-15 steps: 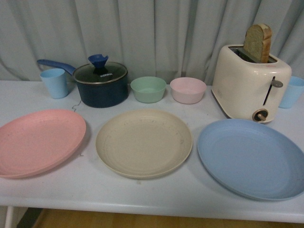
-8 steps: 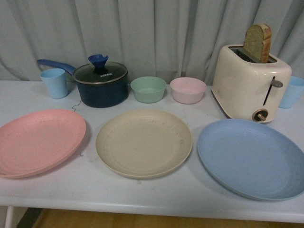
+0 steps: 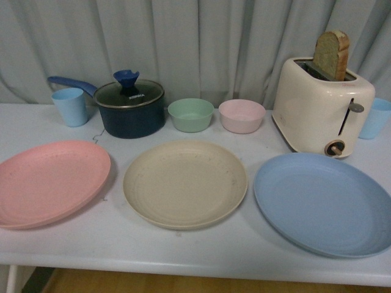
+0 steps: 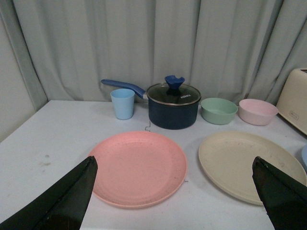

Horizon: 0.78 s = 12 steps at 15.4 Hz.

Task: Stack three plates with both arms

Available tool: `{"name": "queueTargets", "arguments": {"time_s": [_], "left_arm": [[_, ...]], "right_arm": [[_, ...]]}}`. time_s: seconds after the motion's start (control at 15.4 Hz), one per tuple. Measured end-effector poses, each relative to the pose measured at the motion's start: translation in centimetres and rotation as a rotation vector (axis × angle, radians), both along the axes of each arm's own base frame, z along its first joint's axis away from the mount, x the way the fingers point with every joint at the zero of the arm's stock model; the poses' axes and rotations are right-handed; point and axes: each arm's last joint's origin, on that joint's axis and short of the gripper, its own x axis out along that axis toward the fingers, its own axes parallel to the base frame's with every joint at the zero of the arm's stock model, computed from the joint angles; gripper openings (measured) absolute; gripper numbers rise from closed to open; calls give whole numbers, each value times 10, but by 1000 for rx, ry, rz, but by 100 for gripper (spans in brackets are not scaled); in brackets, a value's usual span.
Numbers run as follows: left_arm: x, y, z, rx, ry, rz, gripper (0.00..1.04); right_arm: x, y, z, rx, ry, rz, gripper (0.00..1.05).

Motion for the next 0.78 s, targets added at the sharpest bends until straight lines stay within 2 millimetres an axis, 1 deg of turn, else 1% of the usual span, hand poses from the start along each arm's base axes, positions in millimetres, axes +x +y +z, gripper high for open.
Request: {"name": "queueTargets", "arguments": {"time_s": [0.2, 0.26, 0.33, 0.39, 0.46, 0.52, 0.59, 0.65, 0.72, 0.78], "left_arm": [[0, 0, 0, 0, 0, 0, 98], [0, -2, -2, -20, 125, 74, 98], [4, -6, 5, 3, 286, 189, 98], [12, -1, 17, -2, 253, 290, 98], [23, 6, 36, -26, 175, 310, 98], [44, 15, 56, -44, 124, 281, 98], [72, 26, 67, -45, 111, 247, 98], [104, 38, 73, -34, 128, 228, 98], [134, 48, 72, -31, 183, 215, 98], [201, 65, 48, -38, 350, 212, 98]], "right_arm": [[0, 0, 0, 0, 0, 0, 98], [0, 0, 0, 0, 0, -1, 98], [0, 0, 0, 0, 0, 0, 98], [0, 0, 0, 0, 0, -2, 98], [0, 0, 0, 0, 1, 1, 98], [0, 0, 0, 0, 1, 1, 98], [0, 0, 0, 0, 1, 0, 98], [0, 0, 0, 0, 1, 0, 98], [0, 0, 0, 0, 0, 0, 98], [0, 0, 0, 0, 1, 0, 98]]}}
